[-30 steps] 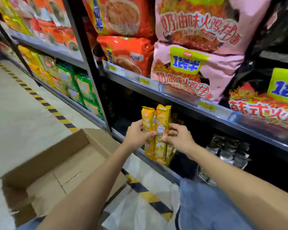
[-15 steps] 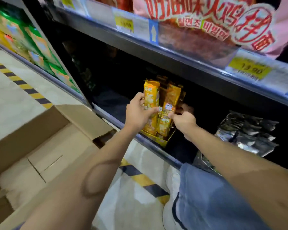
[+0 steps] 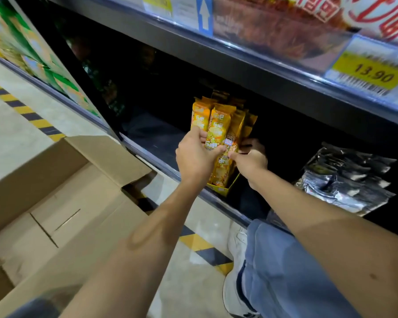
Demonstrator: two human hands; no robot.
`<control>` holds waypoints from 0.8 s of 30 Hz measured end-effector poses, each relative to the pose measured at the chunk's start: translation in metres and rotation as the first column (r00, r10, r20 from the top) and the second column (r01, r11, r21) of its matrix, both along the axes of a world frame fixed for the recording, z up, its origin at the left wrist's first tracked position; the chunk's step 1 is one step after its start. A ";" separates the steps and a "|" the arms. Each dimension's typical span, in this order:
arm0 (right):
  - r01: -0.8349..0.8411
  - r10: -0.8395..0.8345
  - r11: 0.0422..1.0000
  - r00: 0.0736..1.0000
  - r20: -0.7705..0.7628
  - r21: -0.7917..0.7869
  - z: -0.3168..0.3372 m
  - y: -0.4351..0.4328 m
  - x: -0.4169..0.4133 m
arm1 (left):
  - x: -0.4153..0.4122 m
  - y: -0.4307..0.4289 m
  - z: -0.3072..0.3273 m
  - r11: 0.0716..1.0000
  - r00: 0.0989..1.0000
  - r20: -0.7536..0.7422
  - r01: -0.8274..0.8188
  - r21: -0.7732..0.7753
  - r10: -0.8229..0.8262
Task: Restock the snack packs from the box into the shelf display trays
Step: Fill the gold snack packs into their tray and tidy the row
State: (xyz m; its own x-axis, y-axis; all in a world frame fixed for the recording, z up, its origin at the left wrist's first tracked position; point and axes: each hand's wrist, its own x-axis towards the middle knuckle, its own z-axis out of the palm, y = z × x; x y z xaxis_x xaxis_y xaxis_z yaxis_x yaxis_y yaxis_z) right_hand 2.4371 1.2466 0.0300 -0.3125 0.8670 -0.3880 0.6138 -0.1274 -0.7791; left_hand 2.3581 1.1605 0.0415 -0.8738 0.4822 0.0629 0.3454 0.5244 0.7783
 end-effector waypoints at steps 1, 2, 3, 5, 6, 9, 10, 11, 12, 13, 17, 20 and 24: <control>-0.015 0.015 1.000 1.000 0.006 0.004 0.000 0.000 0.000 | 0.000 0.001 -0.001 1.000 1.000 -0.006 -0.011 0.006 0.011; -0.033 0.033 0.999 0.999 0.017 0.011 -0.001 0.001 0.001 | -0.001 0.002 -0.003 1.000 1.000 -0.007 -0.023 0.014 0.023; -0.044 0.043 0.999 0.999 0.031 0.026 -0.002 0.001 0.001 | -0.002 0.003 -0.005 0.999 0.999 -0.007 -0.037 0.022 0.037; -0.036 0.033 0.998 0.997 0.068 0.051 -0.002 0.000 -0.001 | -0.005 0.004 -0.007 0.999 0.999 -0.007 -0.039 0.037 0.039; -0.022 0.018 0.998 0.997 0.080 0.051 0.000 -0.001 -0.002 | -0.007 0.003 -0.007 0.999 1.000 -0.010 -0.023 0.038 0.023; 0.014 -0.018 0.999 0.997 0.080 0.042 0.000 -0.006 -0.005 | -0.016 -0.003 -0.009 0.998 0.998 -0.012 0.063 0.023 -0.063; 0.015 -0.018 0.999 0.998 0.067 0.041 0.000 -0.008 -0.006 | -0.022 -0.006 -0.011 0.994 0.995 -0.011 0.102 0.030 -0.101; 0.017 -0.019 0.999 0.998 0.057 0.039 -0.001 -0.010 -0.007 | -0.028 -0.009 -0.011 0.988 0.989 -0.011 0.147 0.044 -0.146; 0.014 -0.015 0.999 0.998 0.055 0.029 -0.003 -0.012 -0.008 | -0.035 -0.011 -0.013 0.980 0.981 -0.018 0.193 0.054 -0.192; 0.006 -0.007 1.000 0.998 0.060 0.011 -0.005 -0.014 -0.008 | -0.042 -0.013 -0.014 0.971 0.972 -0.034 0.233 0.052 -0.231; -0.017 0.025 0.995 0.996 0.082 -0.096 -0.010 -0.009 -0.008 | -0.067 -0.013 -0.018 0.947 0.945 -0.122 0.313 0.071 -0.304; -0.048 0.051 0.993 0.998 0.027 -0.105 -0.018 -0.005 -0.007 | -0.076 -0.011 -0.028 0.912 0.942 -0.097 0.337 0.234 -0.323; -0.104 0.102 0.992 0.994 -0.035 -0.065 -0.028 -0.009 -0.006 | -0.087 -0.005 -0.038 0.846 0.925 -0.043 0.362 0.392 -0.377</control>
State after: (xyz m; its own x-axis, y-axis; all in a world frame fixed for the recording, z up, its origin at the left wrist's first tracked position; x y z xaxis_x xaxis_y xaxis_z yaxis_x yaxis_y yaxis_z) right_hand 2.4306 1.2381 0.0019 -0.4120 0.8022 -0.4322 0.6019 -0.1165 -0.7900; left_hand 2.2713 1.1555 0.0039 -0.6408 0.7131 0.2844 0.4232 0.0190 0.9058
